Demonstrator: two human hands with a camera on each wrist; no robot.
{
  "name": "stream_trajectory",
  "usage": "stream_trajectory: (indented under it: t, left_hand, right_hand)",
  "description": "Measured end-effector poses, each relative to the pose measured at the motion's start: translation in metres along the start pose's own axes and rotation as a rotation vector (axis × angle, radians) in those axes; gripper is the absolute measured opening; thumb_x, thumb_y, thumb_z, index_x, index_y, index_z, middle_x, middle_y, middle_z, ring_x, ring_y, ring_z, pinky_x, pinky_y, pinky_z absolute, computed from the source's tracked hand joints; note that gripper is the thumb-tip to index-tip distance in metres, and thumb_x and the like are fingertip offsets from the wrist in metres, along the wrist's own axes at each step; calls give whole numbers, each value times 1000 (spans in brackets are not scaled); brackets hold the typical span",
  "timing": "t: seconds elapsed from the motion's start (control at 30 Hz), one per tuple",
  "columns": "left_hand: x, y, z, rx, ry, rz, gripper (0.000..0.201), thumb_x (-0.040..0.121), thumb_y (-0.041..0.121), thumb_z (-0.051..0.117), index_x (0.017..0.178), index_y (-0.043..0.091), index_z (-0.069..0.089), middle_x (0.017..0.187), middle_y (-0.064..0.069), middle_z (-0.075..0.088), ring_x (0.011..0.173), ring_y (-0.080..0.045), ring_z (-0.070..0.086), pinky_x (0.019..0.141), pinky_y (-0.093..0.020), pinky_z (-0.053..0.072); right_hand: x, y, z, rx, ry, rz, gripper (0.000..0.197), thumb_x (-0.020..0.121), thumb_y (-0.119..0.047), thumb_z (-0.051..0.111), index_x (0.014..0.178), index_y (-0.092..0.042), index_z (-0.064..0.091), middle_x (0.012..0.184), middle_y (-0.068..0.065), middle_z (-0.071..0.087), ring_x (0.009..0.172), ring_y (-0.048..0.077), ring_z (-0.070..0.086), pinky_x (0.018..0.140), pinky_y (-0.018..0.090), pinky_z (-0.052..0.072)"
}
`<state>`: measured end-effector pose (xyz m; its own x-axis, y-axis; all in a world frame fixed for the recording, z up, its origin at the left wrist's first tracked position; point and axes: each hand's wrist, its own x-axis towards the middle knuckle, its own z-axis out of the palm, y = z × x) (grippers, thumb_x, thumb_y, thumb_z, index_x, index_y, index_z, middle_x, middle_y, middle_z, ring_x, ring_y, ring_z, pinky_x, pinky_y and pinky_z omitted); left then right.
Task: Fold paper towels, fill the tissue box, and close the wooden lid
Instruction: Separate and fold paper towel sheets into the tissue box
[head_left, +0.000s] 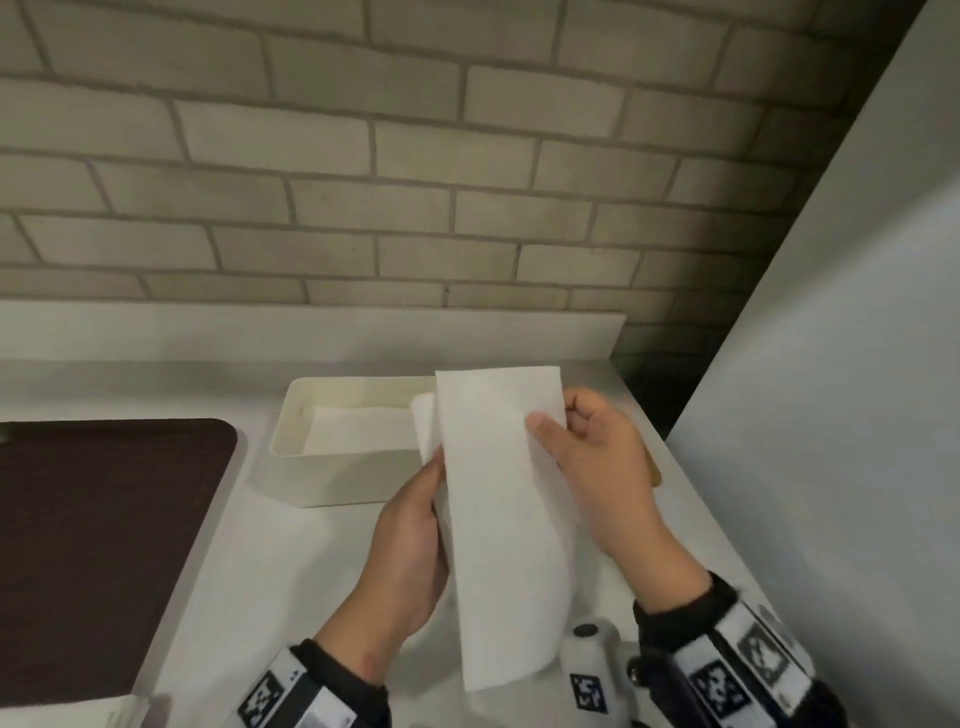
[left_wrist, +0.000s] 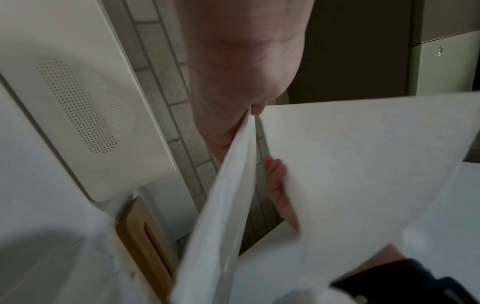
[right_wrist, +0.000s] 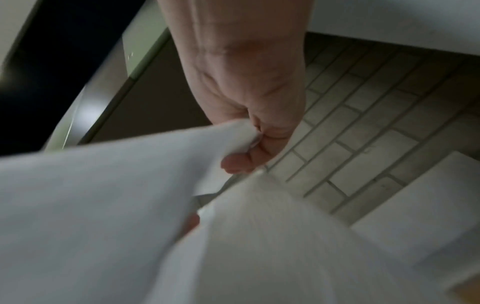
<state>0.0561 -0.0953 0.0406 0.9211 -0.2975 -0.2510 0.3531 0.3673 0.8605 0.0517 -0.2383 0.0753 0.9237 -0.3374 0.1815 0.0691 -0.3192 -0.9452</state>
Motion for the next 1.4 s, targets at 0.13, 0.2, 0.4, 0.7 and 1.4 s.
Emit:
stream_trajectory:
  t: [0.13, 0.2, 0.4, 0.7, 1.4]
  left_hand:
    - [-1, -2, -5, -47, -24, -33, 52, 93, 52, 39, 122, 17, 63, 115, -9, 70, 107, -24, 67, 94, -42, 49]
    - [-1, -5, -9, -45, -35, -47, 51, 92, 49, 42, 126, 15, 60, 120, -8, 68, 114, -25, 63, 104, -47, 41]
    - [-6, -5, -39, 0, 109, -22, 32, 92, 32, 53, 116, 15, 65, 105, -1, 74, 102, -20, 68, 88, -36, 48]
    - [-12, 8, -84, -144, 213, -21, 51, 73, 37, 63, 119, 17, 66, 117, -3, 70, 108, -24, 66, 98, -42, 48]
    - [-7, -5, -28, -42, 183, -32, 56, 73, 37, 67, 125, 16, 60, 123, 0, 66, 121, -22, 55, 111, -44, 33]
  right_hand:
    - [-4, 13, 17, -125, -15, -34, 18, 88, -18, 63, 81, -33, 54, 81, -16, 64, 84, 16, 66, 79, 39, 56]
    - [-4, 14, 18, -154, -74, -32, 10, 88, -19, 64, 88, -27, 58, 83, -15, 65, 85, 13, 66, 81, 37, 56]
    - [9, 33, -29, -274, -217, 79, 18, 87, -24, 64, 104, -21, 61, 96, -8, 64, 87, 3, 60, 74, 16, 49]
    - [-20, 116, -59, -945, -886, -61, 46, 78, -15, 67, 121, -27, 56, 123, -11, 51, 110, 6, 46, 93, 14, 34]
    - [-13, 8, -81, 83, -426, 139, 30, 75, -14, 68, 105, -6, 67, 95, 7, 75, 85, 23, 72, 75, 30, 58]
